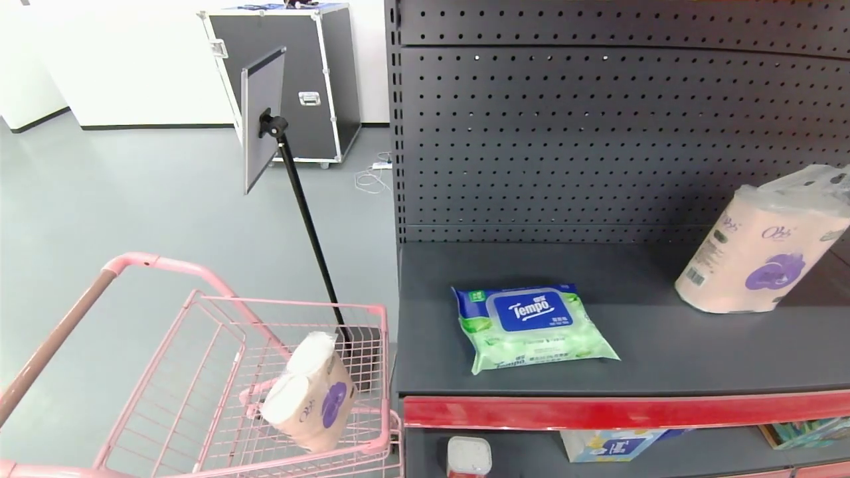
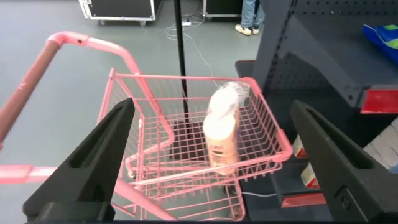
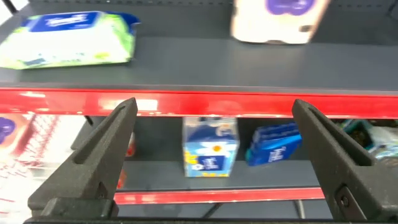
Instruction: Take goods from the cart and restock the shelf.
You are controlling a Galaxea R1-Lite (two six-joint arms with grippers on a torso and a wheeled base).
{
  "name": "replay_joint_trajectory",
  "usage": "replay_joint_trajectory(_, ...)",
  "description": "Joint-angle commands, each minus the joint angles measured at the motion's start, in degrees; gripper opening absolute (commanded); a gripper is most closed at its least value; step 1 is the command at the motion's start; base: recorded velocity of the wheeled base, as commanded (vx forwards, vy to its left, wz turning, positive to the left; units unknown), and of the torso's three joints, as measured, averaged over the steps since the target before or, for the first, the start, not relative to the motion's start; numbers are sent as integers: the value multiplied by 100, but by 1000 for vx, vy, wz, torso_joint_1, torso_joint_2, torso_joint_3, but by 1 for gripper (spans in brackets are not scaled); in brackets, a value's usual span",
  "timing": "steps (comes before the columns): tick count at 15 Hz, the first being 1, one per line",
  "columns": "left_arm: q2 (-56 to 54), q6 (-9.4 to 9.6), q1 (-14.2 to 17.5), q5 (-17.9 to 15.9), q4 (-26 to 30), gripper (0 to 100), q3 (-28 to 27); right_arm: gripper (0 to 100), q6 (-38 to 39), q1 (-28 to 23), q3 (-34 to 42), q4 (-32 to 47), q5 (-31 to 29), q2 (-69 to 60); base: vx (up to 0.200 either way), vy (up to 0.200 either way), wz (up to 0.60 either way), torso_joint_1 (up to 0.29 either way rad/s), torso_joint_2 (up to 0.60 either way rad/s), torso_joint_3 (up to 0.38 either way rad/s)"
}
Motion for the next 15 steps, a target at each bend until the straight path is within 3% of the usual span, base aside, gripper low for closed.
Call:
replay_joint_trajectory(1,5,-2,0,3,4,100,0,100,1,2,0,2,1,0,0,200,0,2,-2,12)
replay_joint_trajectory(7,5,7,0,3,-4,100,0,100,1,2,0,2,1,9,0,200,0,0,4,5)
replay_joint_trajectory(15,5,7,0,3,-4,100,0,100,1,2,0,2,-8,0,0,0,0,-30,69,39)
